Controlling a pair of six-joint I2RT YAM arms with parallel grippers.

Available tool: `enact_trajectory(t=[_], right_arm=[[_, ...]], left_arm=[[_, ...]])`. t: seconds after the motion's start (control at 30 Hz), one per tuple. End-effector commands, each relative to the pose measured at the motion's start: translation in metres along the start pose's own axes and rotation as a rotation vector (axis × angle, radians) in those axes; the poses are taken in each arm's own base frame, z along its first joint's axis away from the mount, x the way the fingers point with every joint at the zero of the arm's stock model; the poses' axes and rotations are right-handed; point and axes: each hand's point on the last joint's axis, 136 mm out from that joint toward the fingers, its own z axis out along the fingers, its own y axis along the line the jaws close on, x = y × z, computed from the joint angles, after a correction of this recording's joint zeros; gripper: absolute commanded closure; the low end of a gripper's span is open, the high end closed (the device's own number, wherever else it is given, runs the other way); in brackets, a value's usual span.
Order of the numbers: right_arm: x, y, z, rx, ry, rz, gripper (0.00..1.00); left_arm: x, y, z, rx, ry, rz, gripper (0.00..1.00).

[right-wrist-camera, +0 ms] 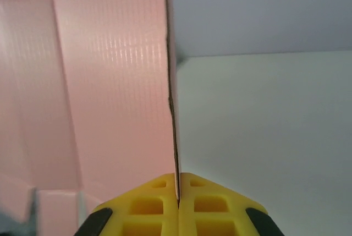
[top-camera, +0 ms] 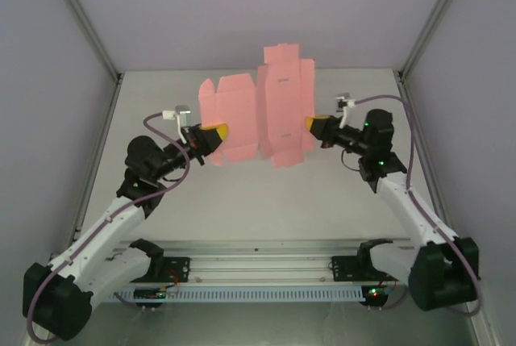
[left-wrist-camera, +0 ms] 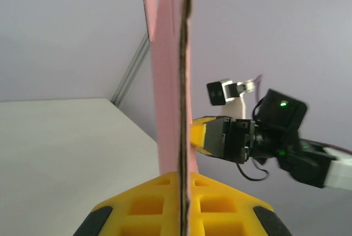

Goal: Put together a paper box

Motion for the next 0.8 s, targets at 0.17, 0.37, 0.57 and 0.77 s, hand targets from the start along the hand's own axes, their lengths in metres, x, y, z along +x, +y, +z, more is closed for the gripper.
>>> enact_trajectory(t=[0.17,0.37,0.57,0.77], right_arm=[[0.012,-0.016,0.002,0.602,0.201,-0.686,1.00],[0.017,0.017,0.036,0.592,0.265,-0.903,1.00],[0.023,0.027,0.061,0.571,0.312,-1.019,1.00],[0.062,0.031,0.068,0.400,0.442,-1.072,1.00]], left_arm=[[0.023,0.064,-0.008,-0.318,0.016,-0.107,1.00],[0.052,0.100,-0.010,-0.454,0.052,-0.174,0.88],[0.093,0.144,-0.031,-0.701,0.131,-0.257,0.77],[0.116,0.149,-0.050,-0.744,0.164,-0.305,0.39]])
